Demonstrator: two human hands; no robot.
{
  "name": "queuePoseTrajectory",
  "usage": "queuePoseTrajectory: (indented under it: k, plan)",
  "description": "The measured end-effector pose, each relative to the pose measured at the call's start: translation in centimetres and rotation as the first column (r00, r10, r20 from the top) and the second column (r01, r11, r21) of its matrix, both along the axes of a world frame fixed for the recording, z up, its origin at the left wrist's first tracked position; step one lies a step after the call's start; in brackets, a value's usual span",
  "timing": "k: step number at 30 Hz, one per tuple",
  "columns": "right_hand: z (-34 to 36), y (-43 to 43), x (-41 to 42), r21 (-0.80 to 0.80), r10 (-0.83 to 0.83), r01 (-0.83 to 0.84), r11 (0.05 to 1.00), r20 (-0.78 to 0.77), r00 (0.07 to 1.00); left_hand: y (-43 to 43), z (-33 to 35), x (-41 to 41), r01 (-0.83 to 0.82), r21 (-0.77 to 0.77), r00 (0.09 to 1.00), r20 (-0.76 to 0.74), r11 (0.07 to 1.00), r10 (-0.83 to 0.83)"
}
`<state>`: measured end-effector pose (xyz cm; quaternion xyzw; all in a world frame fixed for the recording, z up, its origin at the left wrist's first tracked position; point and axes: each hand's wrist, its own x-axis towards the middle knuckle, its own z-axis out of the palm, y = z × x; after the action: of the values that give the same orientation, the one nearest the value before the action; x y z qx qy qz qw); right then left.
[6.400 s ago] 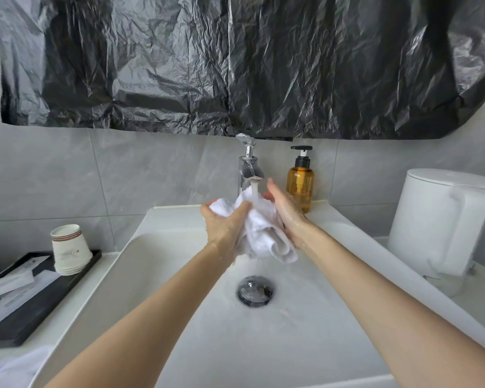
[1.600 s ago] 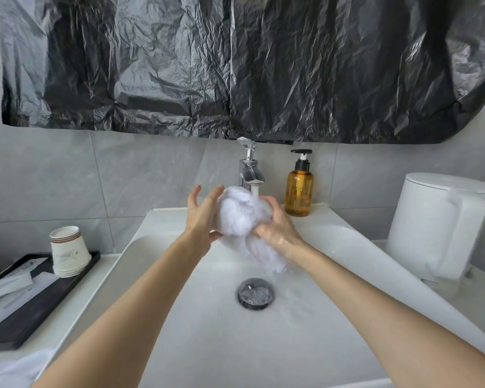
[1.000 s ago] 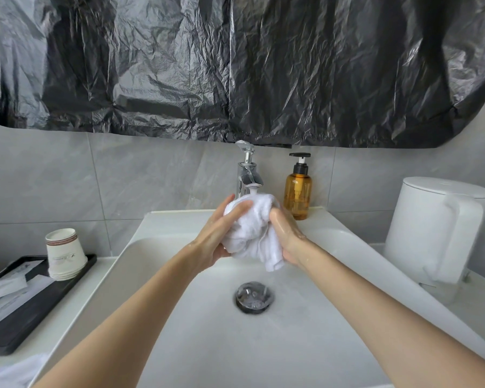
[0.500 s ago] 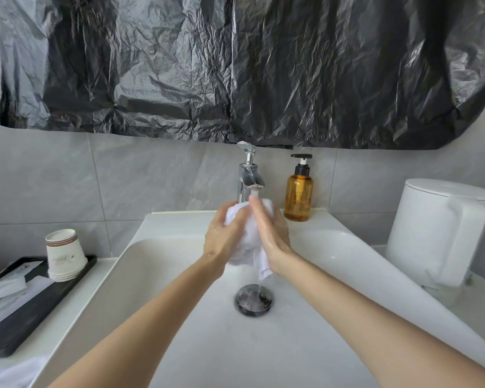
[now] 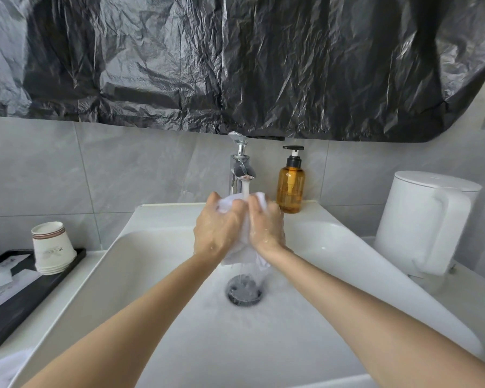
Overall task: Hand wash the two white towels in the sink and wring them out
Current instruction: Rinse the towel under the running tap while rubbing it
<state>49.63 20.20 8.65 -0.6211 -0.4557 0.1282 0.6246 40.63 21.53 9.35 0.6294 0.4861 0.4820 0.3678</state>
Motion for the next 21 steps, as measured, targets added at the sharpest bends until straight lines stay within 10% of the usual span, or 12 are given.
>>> queuePoseTrajectory:
  k: [9, 15, 21]
  plan:
    - [0.3, 0.5, 0.7, -0.078, 0.366, -0.372, 0.925, -0.085, 0.927, 1.9, 0.0, -1.6, 0.01, -0.11, 0.979, 0.203, 0.994, 0.012]
    - [-1.0, 0.5, -0.7, -0.123, 0.218, -0.211, 0.97, 0.041, 0.975, 2.0, -1.4, -1.6, 0.172, -0.088, 0.983, 0.075, 0.981, -0.166]
    - [-2.0, 0.1, -0.4, -0.161, 0.006, 0.013, 0.987, 0.118, 0.993, 0.9, -2.0, 0.1, -0.024, -0.126, 0.997, -0.077, 0.992, 0.015]
